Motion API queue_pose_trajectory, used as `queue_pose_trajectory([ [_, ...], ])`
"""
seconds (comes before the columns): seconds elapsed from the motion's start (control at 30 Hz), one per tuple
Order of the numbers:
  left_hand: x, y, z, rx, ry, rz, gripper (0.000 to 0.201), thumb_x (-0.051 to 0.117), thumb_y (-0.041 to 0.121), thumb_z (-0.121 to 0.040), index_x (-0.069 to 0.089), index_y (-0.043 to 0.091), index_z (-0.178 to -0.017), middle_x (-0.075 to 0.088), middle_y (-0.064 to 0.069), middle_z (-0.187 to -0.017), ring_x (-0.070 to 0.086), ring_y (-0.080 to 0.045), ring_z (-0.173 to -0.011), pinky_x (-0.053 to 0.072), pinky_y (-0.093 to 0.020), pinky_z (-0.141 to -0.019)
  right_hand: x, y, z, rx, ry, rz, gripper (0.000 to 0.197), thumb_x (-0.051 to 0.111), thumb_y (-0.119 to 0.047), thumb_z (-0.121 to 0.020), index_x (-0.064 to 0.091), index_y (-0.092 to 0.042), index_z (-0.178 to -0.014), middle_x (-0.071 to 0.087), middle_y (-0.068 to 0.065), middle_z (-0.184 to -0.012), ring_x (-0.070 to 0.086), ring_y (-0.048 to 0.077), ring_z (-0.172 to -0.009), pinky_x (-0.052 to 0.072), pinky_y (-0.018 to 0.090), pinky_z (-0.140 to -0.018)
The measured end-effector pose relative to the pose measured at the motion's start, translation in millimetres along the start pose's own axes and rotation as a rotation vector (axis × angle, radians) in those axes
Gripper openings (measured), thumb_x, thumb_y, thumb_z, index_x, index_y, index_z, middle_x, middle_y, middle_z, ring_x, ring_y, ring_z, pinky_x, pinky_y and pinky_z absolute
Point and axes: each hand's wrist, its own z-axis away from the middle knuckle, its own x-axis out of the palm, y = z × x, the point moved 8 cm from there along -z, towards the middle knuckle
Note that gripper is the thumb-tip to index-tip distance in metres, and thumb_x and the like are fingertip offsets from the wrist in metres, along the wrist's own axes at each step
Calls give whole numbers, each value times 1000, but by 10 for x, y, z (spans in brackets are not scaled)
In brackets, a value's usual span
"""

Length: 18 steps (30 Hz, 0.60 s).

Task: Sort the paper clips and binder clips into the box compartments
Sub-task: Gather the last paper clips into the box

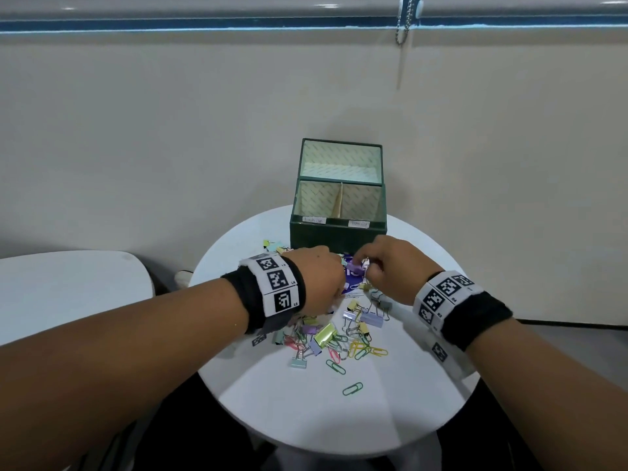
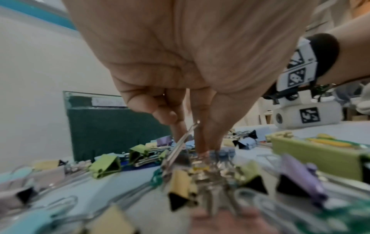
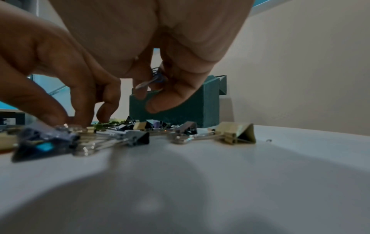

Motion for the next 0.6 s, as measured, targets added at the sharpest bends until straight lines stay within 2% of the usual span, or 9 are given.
queue_pose_trajectory([
  [0.07,2,-85,-5,-27,-15,53,19,58,32,-91,75,26,-95,64,4,-96,55,-21,-97,54,-37,-83,40,2,-1,17,-54,34,22,49,-7,-89,66,-18,-78,59,0,-84,55,18,-77,48,32,-75],
  [0.13,15,-164,1,-35,-31,134,19,60,29,-91,78,27,-97,70,10,-95,58,-17,-99,54,-35,-87,48,19,4,59,-70,23,27,47,-5,-87,51,-21,-66,57,-1,-72,50,17,-67,46,32,-68],
  [0.23,21,-238,17,-40,-30,228,21,59,26,-91,79,26,-99,74,12,-96,62,-11,-95,53,-33,-92,70,6,23,62,-104,-6,23,47,-2,-82,49,-19,-68,57,-2,-67,48,16,-64,46,31,-64],
  [0.3,22,-249,11,-35,-13,225,24,55,28,-92,78,24,-98,74,9,-92,62,-12,-91,53,-33,-91,95,-30,25,41,-128,-19,24,46,2,-78,50,-20,-70,56,-3,-68,48,17,-66,46,32,-65],
  [0.37,25,-240,-4,-21,1,182,24,57,34,-91,78,24,-95,72,10,-89,58,-14,-92,53,-35,-89,122,-61,29,38,-161,-21,27,45,2,-80,46,-21,-67,53,-4,-68,48,17,-68,43,31,-64],
  [0.43,17,-217,-21,11,10,117,19,61,37,-90,77,28,-94,66,12,-95,50,-15,-98,53,-36,-87,166,-75,37,45,-205,-12,26,47,-2,-83,43,-22,-66,50,-4,-67,46,17,-68,41,30,-64],
  [0.53,10,-199,-38,59,4,30,15,63,37,-88,75,32,-96,58,11,-102,44,-16,-101,51,-37,-84,217,-50,29,45,-214,35,14,54,-12,-82,53,-21,-72,57,-7,-72,53,17,-73,48,32,-68],
  [0.6,24,-205,-49,71,-20,14,13,64,35,-87,74,32,-95,56,12,-102,44,-16,-101,52,-37,-84,241,-51,4,36,-213,77,7,60,-21,-84,65,-25,-81,64,-10,-82,59,15,-81,53,32,-73],
])
